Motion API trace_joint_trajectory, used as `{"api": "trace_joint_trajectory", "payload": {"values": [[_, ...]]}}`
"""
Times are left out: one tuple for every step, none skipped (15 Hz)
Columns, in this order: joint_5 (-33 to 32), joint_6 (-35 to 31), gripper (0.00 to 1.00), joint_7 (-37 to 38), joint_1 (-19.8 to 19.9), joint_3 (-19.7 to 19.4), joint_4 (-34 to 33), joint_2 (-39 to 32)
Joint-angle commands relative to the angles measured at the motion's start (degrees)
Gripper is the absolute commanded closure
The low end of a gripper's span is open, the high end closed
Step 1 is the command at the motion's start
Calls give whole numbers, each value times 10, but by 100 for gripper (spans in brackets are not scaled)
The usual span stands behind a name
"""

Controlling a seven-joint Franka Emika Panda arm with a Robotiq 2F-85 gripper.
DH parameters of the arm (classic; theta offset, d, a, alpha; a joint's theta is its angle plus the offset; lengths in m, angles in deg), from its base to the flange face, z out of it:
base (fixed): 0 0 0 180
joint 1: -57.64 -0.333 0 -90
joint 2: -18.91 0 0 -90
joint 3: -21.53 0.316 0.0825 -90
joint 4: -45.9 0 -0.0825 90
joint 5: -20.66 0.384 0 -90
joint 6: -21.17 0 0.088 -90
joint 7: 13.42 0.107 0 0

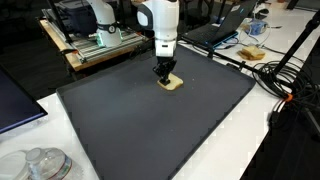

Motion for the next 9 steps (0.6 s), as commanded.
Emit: {"api": "trace_joint_trajectory", "payload": {"values": [[-6, 23, 94, 12, -9, -8, -10, -13], [-4, 25, 94, 11, -8, -7, -11, -11], [-5, 28, 94, 12, -9, -7, -12, -9], [-4, 29, 94, 13, -9, -7, -12, -7], [-3, 32, 94, 13, -9, -7, -11, -5], [-4, 34, 94, 14, -10, -7, -9, -1], [-3, 38, 94, 13, -9, -6, -7, 3], [-3, 40, 94, 14, -10, -5, -3, 9], [0, 42, 94, 11, -8, -3, 0, 14]]}}
